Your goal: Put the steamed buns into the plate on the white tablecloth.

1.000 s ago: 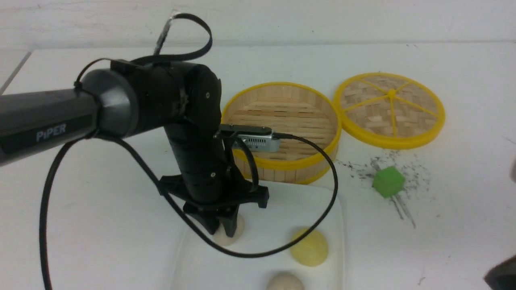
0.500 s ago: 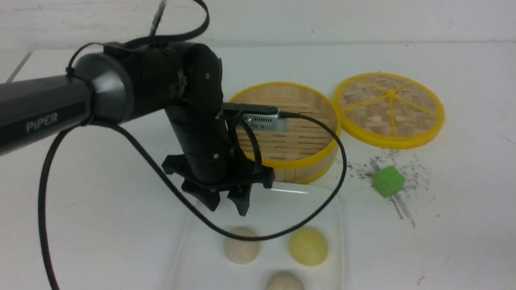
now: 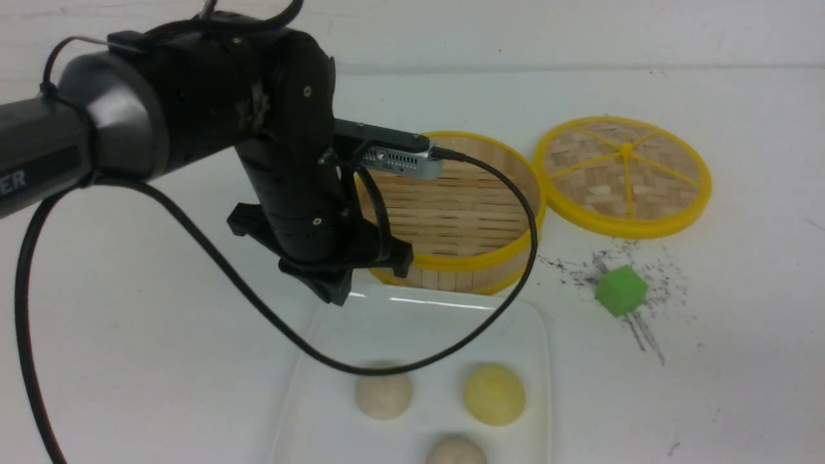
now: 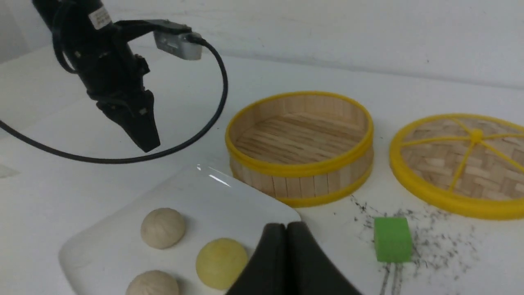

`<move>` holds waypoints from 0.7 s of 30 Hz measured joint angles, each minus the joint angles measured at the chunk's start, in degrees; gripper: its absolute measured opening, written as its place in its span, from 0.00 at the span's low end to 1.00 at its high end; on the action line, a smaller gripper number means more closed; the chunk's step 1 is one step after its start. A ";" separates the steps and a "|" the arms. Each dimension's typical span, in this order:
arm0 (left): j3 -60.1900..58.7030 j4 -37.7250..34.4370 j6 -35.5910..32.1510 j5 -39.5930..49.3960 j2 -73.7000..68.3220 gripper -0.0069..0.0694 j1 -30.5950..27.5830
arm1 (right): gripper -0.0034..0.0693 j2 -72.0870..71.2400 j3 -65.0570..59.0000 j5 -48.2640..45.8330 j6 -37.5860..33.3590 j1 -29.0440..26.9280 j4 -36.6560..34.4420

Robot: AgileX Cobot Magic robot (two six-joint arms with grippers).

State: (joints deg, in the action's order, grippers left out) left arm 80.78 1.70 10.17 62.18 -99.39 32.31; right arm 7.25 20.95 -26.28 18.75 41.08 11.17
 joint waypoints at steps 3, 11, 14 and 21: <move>0.00 0.75 0.00 0.21 0.00 0.09 0.00 | 0.03 0.00 -1.44 1.99 -0.62 0.00 -0.36; 0.00 0.95 0.00 0.04 0.00 0.09 0.00 | 0.04 0.00 -1.73 1.39 -5.53 0.00 -5.17; 0.00 0.95 0.00 -0.39 0.00 0.09 0.00 | 0.04 0.00 -1.73 1.19 -8.31 0.00 -8.20; 0.00 0.99 0.00 -1.80 0.00 0.09 0.00 | 0.04 0.00 -1.73 1.07 -9.70 0.00 -11.17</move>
State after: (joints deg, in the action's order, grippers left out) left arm 80.78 2.69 10.17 60.37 -99.39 32.31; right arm 7.25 19.22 -25.20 9.06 41.08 0.00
